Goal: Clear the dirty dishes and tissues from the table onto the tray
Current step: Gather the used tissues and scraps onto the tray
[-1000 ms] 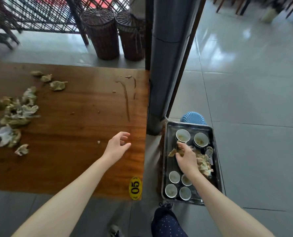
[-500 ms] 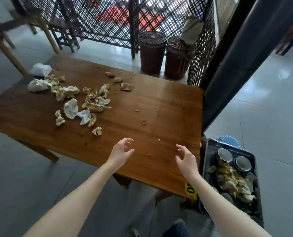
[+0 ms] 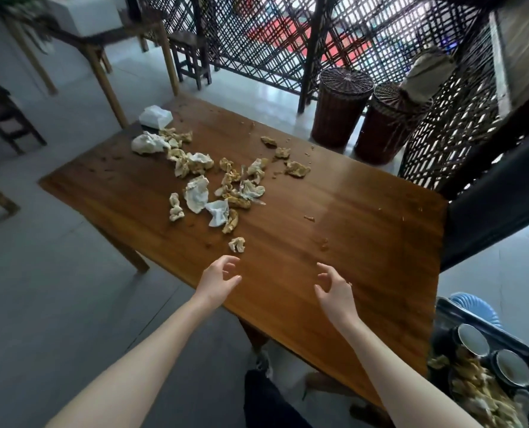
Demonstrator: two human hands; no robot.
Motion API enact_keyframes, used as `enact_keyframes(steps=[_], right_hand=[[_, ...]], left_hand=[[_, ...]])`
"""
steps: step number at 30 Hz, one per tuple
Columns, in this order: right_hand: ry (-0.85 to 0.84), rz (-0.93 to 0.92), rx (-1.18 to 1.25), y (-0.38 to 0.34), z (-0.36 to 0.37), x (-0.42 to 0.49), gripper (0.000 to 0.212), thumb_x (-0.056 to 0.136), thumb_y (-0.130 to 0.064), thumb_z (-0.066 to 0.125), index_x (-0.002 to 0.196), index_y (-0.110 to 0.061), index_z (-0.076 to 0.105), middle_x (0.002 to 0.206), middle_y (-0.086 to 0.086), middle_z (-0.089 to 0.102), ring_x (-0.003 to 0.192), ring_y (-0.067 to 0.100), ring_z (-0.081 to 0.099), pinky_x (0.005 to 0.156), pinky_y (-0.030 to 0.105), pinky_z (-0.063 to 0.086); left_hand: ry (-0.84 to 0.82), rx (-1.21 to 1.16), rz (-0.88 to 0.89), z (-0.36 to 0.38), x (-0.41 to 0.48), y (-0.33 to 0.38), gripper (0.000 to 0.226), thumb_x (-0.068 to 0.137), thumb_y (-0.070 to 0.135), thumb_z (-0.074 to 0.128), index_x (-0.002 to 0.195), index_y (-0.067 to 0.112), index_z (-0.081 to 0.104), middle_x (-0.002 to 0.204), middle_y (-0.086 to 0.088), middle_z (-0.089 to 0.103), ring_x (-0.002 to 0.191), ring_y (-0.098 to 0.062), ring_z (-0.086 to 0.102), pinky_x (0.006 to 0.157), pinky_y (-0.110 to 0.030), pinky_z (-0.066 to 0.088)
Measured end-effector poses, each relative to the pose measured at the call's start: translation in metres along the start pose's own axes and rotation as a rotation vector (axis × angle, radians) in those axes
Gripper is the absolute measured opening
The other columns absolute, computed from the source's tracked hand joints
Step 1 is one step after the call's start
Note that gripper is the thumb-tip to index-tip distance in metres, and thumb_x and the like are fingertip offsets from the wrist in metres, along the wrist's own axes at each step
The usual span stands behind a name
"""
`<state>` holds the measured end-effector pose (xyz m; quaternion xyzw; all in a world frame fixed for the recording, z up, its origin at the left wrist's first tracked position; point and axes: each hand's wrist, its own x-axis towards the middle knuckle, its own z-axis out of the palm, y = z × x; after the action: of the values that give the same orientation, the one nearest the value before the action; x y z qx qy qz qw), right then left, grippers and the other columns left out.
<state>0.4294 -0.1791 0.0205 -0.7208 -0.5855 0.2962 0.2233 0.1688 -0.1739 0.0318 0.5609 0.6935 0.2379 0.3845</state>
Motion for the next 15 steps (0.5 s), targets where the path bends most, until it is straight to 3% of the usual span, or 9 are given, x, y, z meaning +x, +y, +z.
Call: enact_keyframes(steps=[4, 8, 10, 15], right_hand=[[-0.005, -0.024, 0.034, -0.018, 0.021, 0.034, 0.055, 0.086, -0.008, 0.067, 0.136, -0.019, 0.048, 0.121, 0.004, 0.062, 0.071, 0.004, 0.062, 0.077, 0.016, 0.052], [-0.015, -0.004, 0.026, -0.032, 0.043, 0.074, 0.055, 0.086, -0.009, 0.067, 0.136, -0.022, 0.048, 0.120, 0.001, 0.061, 0.064, -0.003, 0.054, 0.065, 0.005, 0.044], [-0.048, -0.005, 0.018, -0.042, 0.054, 0.088, 0.054, 0.086, -0.009, 0.066, 0.135, -0.023, 0.048, 0.118, -0.001, 0.061, 0.065, -0.001, 0.054, 0.062, 0.006, 0.045], [-0.180, -0.011, 0.032, -0.071, 0.091, 0.119, 0.049, 0.087, -0.007, 0.063, 0.131, -0.024, 0.051, 0.116, -0.001, 0.062, 0.088, 0.007, 0.056, 0.084, 0.028, 0.054]], left_hand=[[0.018, -0.009, -0.019, -0.023, 0.040, -0.009, 0.035, 0.088, 0.018, 0.066, 0.121, 0.024, 0.056, 0.116, 0.003, 0.058, 0.107, -0.015, 0.056, 0.079, -0.022, 0.048], [0.030, -0.014, -0.028, -0.043, 0.083, -0.012, 0.035, 0.087, 0.018, 0.067, 0.120, 0.023, 0.056, 0.112, 0.003, 0.058, 0.102, -0.013, 0.055, 0.080, -0.023, 0.046], [0.014, 0.019, -0.028, -0.055, 0.099, -0.014, 0.035, 0.087, 0.018, 0.067, 0.120, 0.023, 0.057, 0.111, 0.003, 0.058, 0.101, -0.013, 0.056, 0.080, -0.022, 0.045], [0.068, 0.012, -0.051, -0.088, 0.138, -0.017, 0.035, 0.087, 0.017, 0.067, 0.119, 0.023, 0.057, 0.109, 0.003, 0.058, 0.098, -0.012, 0.055, 0.080, -0.021, 0.043]])
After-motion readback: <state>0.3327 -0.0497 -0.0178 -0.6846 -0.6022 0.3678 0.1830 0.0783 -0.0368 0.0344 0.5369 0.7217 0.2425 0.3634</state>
